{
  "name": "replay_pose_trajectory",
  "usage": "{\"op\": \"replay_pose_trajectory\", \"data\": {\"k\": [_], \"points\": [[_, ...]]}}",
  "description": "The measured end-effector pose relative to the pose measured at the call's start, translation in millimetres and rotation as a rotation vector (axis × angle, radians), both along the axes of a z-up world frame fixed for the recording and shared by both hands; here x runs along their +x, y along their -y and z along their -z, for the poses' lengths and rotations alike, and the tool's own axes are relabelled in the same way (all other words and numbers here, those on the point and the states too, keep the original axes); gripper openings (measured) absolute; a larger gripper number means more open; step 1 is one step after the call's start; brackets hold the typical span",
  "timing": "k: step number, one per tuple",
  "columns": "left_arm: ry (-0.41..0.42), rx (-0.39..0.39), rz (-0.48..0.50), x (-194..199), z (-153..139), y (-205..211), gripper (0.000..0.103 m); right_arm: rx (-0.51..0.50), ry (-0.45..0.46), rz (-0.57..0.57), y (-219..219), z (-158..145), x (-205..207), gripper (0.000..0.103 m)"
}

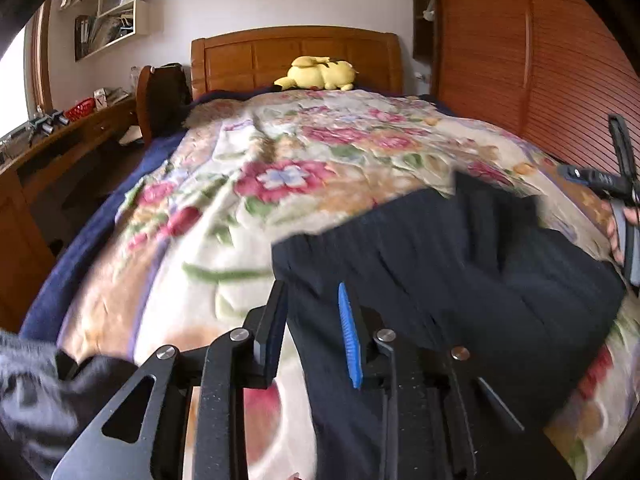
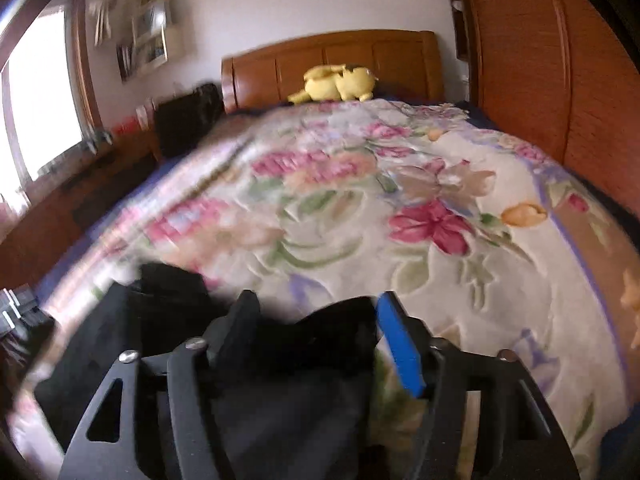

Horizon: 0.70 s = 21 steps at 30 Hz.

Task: Fold large clothes

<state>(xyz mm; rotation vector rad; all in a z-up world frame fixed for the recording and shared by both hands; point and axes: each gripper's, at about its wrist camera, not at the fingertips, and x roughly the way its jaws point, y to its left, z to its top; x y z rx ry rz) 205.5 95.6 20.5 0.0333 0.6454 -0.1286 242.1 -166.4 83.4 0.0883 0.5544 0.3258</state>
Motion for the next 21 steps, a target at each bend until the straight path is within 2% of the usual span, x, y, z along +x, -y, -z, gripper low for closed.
{"op": "replay_pose_trajectory", "data": {"k": [4,8,14,21], "points": [[-0.021,-0.067,0.033,-38,10,2,0.029,-0.110,0.041,0.017,-1,0,-47,0.066],[-0.021,-0.080,0.008,-62,17,0,0.030,-0.060,0.034,0.004,9,16,-91,0.066],[-0.022,-0.077,0.016,-83,32,-7,0.030,-0.072,-0.003,0.007,23,42,-153,0.066],[-0.060,-0.081,0.037,-77,44,-14,0.031,-0.109,-0.072,-0.017,28,45,-168,0.066]]}}
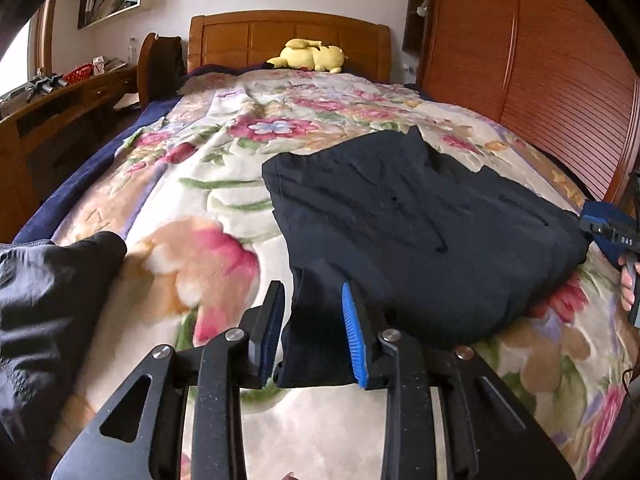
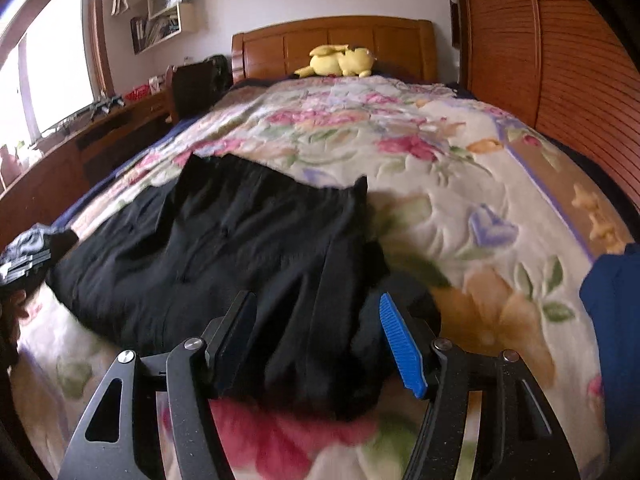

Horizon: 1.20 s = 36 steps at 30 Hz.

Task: Fold large clothes

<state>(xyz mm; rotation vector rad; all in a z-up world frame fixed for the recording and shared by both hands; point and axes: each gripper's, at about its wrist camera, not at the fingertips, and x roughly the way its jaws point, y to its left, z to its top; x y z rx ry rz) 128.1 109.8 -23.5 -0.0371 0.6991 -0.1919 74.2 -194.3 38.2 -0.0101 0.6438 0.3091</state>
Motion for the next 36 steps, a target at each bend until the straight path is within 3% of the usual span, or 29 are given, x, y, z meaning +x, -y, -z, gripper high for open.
{"op": "replay_pose_trajectory", "data": {"k": [7,12,22,36], "points": [[-0.025,-0.021,0.006,1,7,-5,0.031,-0.054,-0.020,-0.001,-10,10,-8,0.066],[-0.043,0.011,0.013,1,13,-1,0.031,-0.116,-0.042,0.023,-12,15,5,0.066],[-0.038,0.070,0.039,-14,8,7,0.032,-0.126,-0.066,0.073,-14,23,31,0.067],[-0.141,0.083,0.064,1,33,15,0.032,-0.068,-0.080,0.064,-16,46,39,0.069]]}}
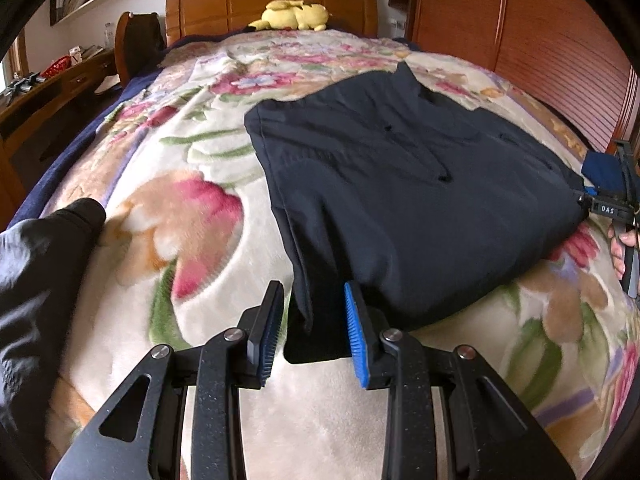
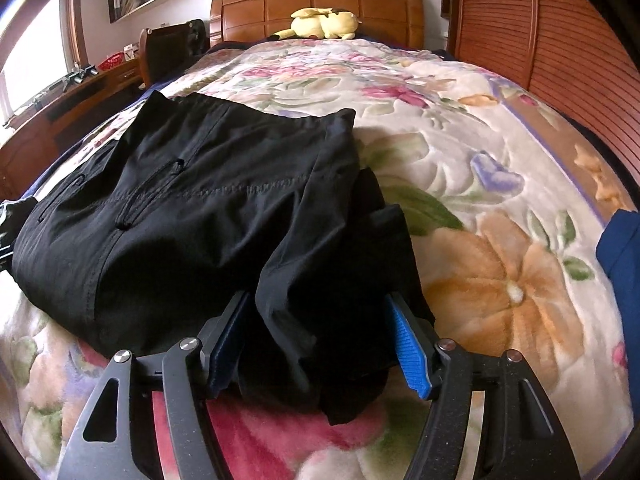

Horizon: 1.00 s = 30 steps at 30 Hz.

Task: Fold large clothes

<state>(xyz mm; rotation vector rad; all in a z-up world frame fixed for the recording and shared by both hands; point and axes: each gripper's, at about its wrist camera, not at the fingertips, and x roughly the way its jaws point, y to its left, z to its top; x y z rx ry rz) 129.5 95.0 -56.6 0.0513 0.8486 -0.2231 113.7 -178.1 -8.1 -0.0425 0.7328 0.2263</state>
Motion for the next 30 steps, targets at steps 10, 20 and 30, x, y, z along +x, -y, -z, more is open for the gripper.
{"op": "replay_pose_trajectory", "data": {"k": [10,20,30], "points": [[-0.069,-0.078,0.038,9,13,-4,0.020,-0.008,0.009,-0.053,-6,1,-3,0.047],[0.051,0.019,0.045,-23,-13,11,0.007,0.011,0.083,-0.109,-2,-15,-27,0.006],[0.173,0.017,0.022,-96,-48,8,0.007,0.000,0.130,-0.184,8,-35,-93,0.005]]}}
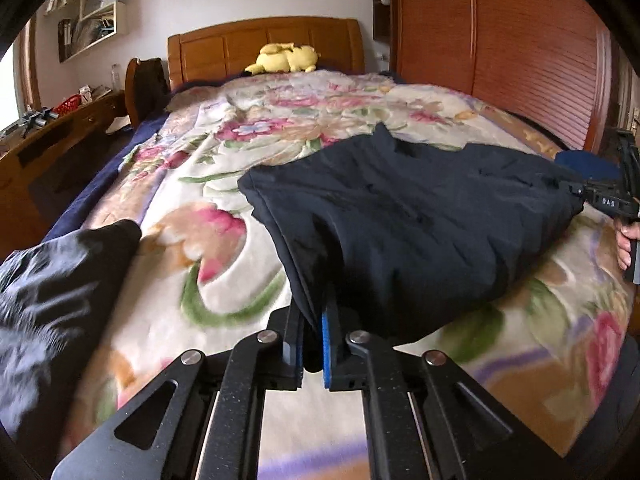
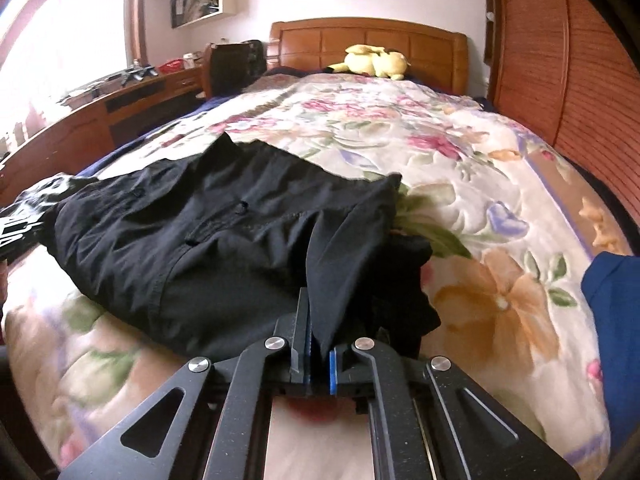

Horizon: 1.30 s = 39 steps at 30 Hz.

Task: Fold large clothes

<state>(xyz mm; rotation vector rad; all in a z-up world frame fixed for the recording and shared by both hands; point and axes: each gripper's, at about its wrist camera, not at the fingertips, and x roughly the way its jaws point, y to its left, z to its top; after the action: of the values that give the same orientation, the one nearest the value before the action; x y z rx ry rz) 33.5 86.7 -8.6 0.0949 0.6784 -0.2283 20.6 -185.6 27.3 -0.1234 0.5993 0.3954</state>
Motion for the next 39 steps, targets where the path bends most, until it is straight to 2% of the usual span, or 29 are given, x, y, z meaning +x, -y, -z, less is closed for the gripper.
{"op": "replay_pose_trajectory", "data": {"k": [4,10,15,20,28,30,33,39], "points": [[0.035,-0.007,-0.006,-42,-7,-5,0.007,-0.004,0.003,-0.029,7,-2,-33,0.005],[0.022,-0.037,-0.026,-94,1,-16,0.007,0.005,-0.008,-0.054,14,-6,-79,0.005],[-0.002,-0.034,-0.056,-114,18,-16,0.007,-0.010,-0.014,-0.035,13,-2,-94,0.005],[0.029,-0.031,-0.101,-124,24,-10,0.007,-0.042,-0.021,0.012,8,5,-96,0.006],[0.014,-0.059,-0.146,-127,34,-15,0.011,-0.042,0.025,0.064,6,-7,-120,0.021],[0.014,-0.054,-0.151,-128,36,-14,0.013,-0.041,0.047,0.074,7,-10,-133,0.036],[0.013,-0.054,-0.155,-128,37,-14,0.014,-0.020,0.075,0.080,9,-14,-144,0.044],[0.001,-0.071,-0.166,-126,39,-16,0.020,0.016,0.116,0.026,-9,-23,-132,0.046]]}}
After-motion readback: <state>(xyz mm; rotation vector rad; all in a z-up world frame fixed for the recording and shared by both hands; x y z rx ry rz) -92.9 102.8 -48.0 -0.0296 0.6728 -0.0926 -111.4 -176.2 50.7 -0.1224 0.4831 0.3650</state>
